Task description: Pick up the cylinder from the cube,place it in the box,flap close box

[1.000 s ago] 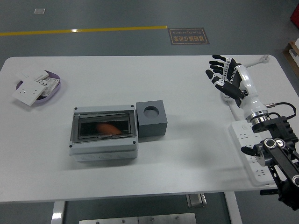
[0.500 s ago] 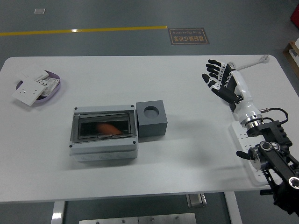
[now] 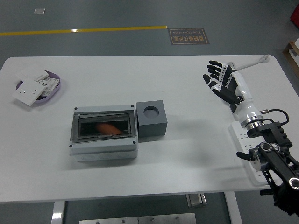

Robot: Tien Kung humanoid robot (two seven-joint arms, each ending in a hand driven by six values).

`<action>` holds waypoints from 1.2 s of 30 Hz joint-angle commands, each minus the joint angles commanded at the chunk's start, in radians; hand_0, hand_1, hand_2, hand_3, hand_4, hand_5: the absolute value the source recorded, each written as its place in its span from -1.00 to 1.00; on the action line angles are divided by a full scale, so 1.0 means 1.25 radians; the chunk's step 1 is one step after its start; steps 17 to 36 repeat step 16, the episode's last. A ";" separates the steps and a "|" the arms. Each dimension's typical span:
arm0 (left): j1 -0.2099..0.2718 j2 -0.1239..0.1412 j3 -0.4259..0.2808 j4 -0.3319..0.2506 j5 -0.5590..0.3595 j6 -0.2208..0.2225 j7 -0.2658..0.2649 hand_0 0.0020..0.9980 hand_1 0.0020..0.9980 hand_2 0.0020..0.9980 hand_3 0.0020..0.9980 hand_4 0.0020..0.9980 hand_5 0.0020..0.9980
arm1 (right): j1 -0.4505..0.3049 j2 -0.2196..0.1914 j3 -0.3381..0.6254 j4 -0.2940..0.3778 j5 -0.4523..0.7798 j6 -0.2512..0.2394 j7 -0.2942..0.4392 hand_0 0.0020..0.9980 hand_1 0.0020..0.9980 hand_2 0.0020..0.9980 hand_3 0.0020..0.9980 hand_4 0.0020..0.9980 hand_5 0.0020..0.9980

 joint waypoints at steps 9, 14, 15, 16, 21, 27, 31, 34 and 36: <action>0.002 -0.001 0.008 0.000 -0.010 -0.001 -0.003 0.85 0.71 0.71 0.91 -1.00 -1.00 | 0.000 0.006 -0.010 -0.001 0.003 -0.002 0.001 0.72 0.63 0.58 0.57 0.65 -0.38; 0.002 0.001 0.008 0.000 -0.010 -0.001 -0.002 0.85 0.71 0.71 0.91 -1.00 -1.00 | 0.001 0.007 -0.006 -0.001 0.002 -0.003 0.001 0.71 0.62 0.58 0.57 0.65 -0.38; 0.002 0.002 0.007 0.000 -0.010 0.000 -0.002 0.85 0.71 0.71 0.91 -1.00 -1.00 | 0.001 0.008 -0.005 -0.001 0.002 -0.003 0.001 0.71 0.62 0.58 0.57 0.65 -0.38; 0.002 0.002 0.007 0.000 -0.009 0.000 -0.002 0.85 0.71 0.71 0.91 -1.00 -1.00 | 0.001 0.008 -0.005 -0.001 0.001 -0.003 0.001 0.71 0.62 0.58 0.57 0.65 -0.38; 0.002 0.002 0.007 0.000 -0.009 0.000 -0.002 0.85 0.71 0.71 0.91 -1.00 -1.00 | 0.001 0.008 -0.005 -0.001 0.001 -0.003 0.001 0.71 0.62 0.58 0.57 0.65 -0.38; 0.002 0.002 0.007 0.000 -0.009 0.000 -0.002 0.85 0.71 0.71 0.91 -1.00 -1.00 | 0.001 0.008 -0.005 -0.001 0.001 -0.003 0.001 0.71 0.62 0.58 0.57 0.65 -0.38; 0.002 0.002 0.007 0.000 -0.009 0.000 -0.002 0.85 0.71 0.71 0.91 -1.00 -1.00 | 0.001 0.008 -0.005 -0.001 0.001 -0.003 0.001 0.71 0.62 0.58 0.57 0.65 -0.38; 0.002 0.002 0.007 0.000 -0.009 0.000 -0.002 0.85 0.71 0.71 0.91 -1.00 -1.00 | 0.001 0.008 -0.005 -0.001 0.001 -0.003 0.001 0.71 0.62 0.58 0.57 0.65 -0.38; 0.002 0.002 0.007 0.000 -0.009 0.000 -0.002 0.85 0.71 0.71 0.91 -1.00 -1.00 | 0.001 0.008 -0.005 -0.001 0.001 -0.003 0.001 0.71 0.62 0.58 0.57 0.65 -0.38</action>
